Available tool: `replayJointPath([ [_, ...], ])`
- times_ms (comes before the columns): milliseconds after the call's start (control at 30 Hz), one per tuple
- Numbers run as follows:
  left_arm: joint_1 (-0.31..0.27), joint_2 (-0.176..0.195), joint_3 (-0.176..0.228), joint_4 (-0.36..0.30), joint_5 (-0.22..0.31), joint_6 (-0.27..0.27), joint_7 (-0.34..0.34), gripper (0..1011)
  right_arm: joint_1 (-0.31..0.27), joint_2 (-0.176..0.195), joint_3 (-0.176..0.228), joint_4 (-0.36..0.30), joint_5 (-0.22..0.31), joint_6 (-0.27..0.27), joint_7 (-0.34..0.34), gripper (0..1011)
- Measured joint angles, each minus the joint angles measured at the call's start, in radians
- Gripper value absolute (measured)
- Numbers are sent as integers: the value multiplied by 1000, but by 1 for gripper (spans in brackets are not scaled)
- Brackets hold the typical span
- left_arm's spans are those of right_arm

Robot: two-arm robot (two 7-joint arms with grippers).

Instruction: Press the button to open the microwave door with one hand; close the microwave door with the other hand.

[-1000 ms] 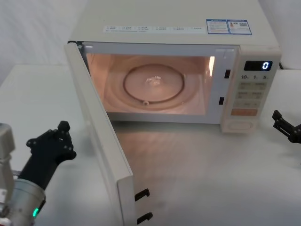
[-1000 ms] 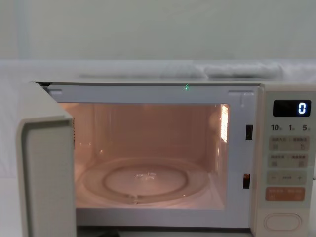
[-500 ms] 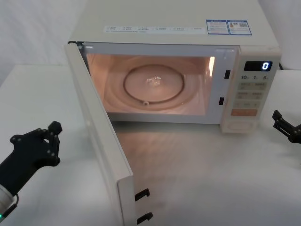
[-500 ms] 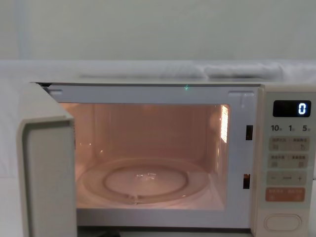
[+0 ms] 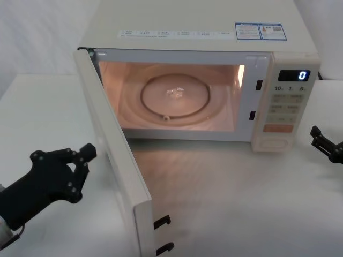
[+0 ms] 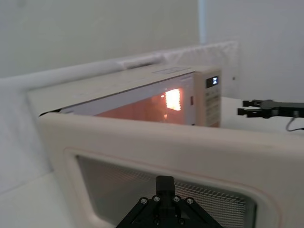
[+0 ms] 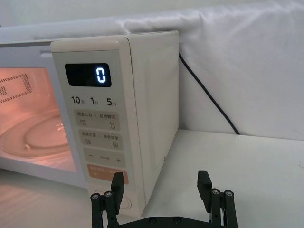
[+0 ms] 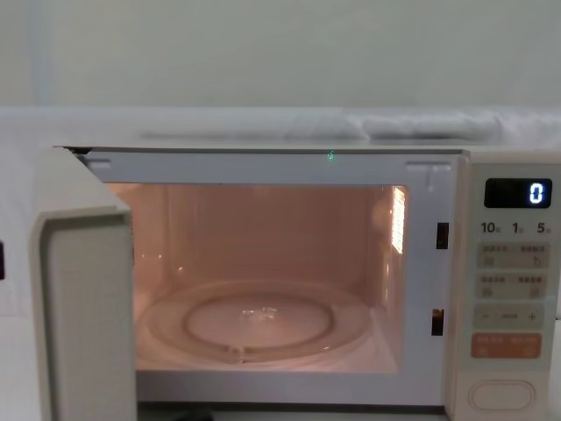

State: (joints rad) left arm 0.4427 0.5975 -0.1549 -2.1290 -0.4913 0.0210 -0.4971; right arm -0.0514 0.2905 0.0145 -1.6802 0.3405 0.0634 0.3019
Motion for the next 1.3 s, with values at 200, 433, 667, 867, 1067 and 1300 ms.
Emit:
replayJointPath([
  [200, -12, 35, 16, -11, -23, -4, -30, 0, 0, 0, 0, 0, 0, 0, 0, 1002],
  [433, -58, 58, 68, 2, -36, -10, -46, 0, 0, 0, 0, 0, 0, 0, 0, 1002],
  [667, -175, 75, 169, 50, -57, 8, -75, 0, 0, 0, 0, 0, 0, 0, 0, 1002],
  [867, -286, 69, 258, 107, -66, 31, -92, 0, 0, 0, 0, 0, 0, 0, 0, 1002],
  [1067, -411, 39, 366, 187, -41, 59, -96, 0, 0, 0, 0, 0, 0, 0, 0, 1002],
  [1300, -512, -34, 465, 280, 5, 56, -39, 0, 0, 0, 0, 0, 0, 0, 0, 1002],
])
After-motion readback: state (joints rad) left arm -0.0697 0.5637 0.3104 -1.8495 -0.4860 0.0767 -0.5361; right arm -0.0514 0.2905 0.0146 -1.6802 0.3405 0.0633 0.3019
